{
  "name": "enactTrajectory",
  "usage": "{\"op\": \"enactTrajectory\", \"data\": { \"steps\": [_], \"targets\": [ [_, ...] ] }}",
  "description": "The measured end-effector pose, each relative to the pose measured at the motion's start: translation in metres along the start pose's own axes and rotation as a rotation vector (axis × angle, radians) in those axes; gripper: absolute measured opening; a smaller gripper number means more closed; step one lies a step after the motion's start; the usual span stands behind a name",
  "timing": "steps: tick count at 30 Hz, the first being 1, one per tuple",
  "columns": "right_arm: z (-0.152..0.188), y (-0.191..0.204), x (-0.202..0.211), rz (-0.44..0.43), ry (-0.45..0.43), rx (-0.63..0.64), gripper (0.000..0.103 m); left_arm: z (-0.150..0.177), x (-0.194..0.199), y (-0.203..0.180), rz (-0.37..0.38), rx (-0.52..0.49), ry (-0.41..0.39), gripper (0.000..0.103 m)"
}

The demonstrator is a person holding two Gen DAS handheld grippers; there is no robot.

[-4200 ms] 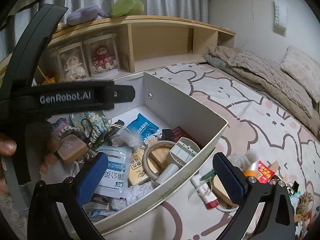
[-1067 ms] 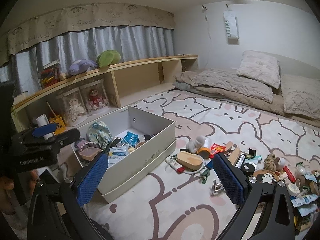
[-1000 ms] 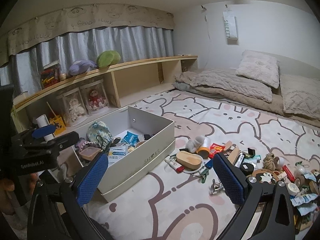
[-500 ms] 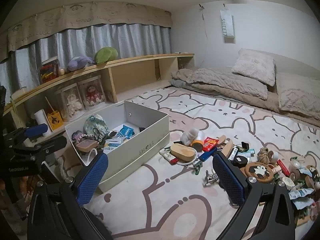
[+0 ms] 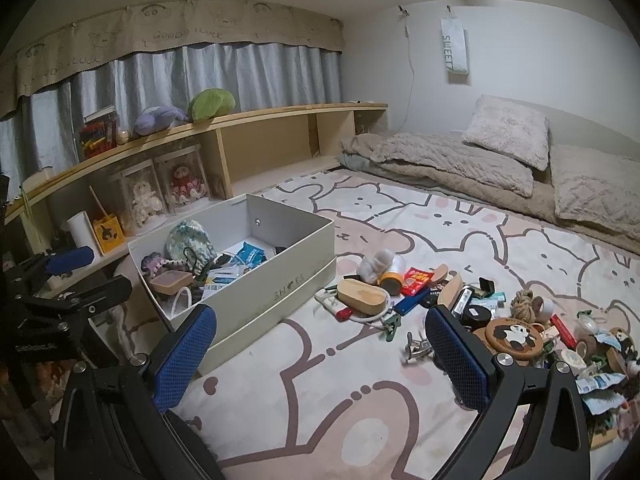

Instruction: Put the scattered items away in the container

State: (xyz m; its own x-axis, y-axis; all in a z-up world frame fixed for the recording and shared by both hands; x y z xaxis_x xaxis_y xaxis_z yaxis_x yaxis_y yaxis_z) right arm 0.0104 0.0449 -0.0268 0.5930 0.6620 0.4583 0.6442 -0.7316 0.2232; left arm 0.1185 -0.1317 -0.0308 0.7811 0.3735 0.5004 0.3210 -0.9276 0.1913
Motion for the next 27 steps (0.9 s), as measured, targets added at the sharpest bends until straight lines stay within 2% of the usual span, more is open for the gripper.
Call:
{"op": "enactTrajectory", "data": {
  "steps": [7,27],
  "targets": [
    [0.002,-0.002,-0.001,-0.003,0.003,-0.006,0.103,0.000,0.003,-0.007,0.001,-0.029,-0.005,0.100],
    [0.003,-0.003,-0.001,0.000,0.008,-0.010,0.103,0.000,0.003,-0.012,0.011,-0.032,0.000,0.100]
  ]
}}
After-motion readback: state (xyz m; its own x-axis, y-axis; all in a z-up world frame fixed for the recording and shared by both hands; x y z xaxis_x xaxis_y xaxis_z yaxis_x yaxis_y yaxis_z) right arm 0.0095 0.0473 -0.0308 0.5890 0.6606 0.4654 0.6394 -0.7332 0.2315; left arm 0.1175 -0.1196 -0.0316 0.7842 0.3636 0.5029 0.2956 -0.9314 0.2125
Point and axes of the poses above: each gripper's, at about its wrist camera, not at the fingertips, and x roughly against the way its jaws point, y to its left, z to its underside, the point moved 4 cm from there along -x, roughly the way its jaws point, and after that the axes turned 8 degrees about -x, right-handed, at the moved point
